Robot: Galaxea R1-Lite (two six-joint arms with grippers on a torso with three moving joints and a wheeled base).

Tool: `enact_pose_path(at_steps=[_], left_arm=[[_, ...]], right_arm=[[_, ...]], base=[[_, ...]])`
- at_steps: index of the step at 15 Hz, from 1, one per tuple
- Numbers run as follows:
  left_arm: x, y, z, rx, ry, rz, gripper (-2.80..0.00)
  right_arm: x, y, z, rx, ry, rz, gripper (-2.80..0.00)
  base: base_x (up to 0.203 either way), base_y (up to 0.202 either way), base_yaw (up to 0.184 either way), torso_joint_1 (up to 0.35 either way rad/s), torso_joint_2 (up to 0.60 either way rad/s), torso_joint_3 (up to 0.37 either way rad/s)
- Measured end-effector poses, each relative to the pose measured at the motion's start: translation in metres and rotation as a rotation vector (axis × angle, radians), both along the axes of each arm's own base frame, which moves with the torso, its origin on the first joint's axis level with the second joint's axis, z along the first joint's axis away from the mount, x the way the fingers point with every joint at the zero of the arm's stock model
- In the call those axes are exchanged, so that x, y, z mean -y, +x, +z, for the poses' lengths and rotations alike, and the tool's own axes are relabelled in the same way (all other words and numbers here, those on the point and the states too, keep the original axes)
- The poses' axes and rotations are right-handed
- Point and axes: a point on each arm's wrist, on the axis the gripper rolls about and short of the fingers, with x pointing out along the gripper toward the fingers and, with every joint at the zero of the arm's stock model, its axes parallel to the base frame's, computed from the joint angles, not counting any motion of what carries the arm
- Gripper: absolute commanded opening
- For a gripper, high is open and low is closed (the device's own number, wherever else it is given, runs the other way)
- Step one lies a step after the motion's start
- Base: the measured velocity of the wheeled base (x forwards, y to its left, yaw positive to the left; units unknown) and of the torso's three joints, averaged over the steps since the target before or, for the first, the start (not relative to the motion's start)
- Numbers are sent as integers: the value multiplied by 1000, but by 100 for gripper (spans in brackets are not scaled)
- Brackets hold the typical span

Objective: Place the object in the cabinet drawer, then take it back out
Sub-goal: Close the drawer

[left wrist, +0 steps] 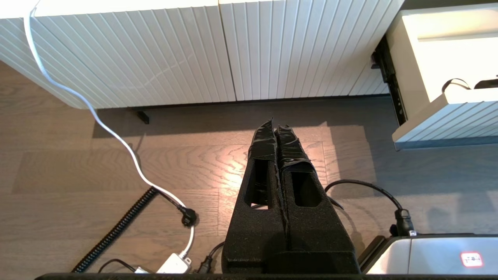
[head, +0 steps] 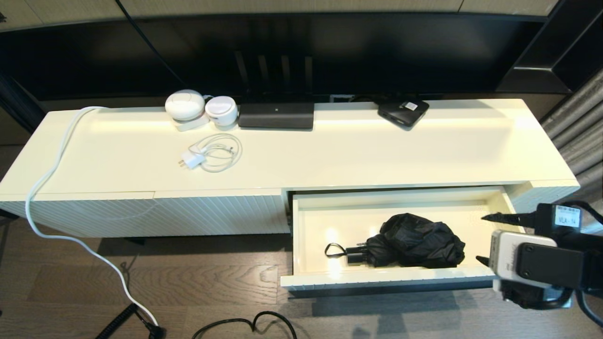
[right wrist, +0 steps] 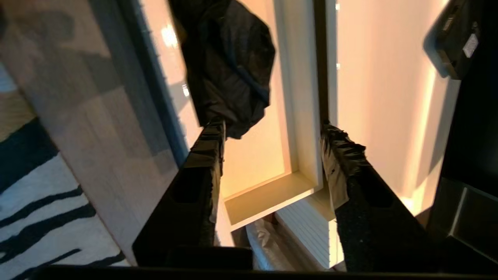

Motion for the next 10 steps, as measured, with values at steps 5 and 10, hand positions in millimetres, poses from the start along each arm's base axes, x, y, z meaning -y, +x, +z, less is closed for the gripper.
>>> enact_pose_path(at_steps=[5,10], left_arm=[[0,0,0,0,0,0,-280],[0,0,0,0,0,0,-280]], right_arm=[[-2,-30,-29,-188,-37,101,-280],[-9,-32,-58,-299,-87,148,-280]], base=[[0,0,0,0,0,0],[0,0,0,0,0,0]])
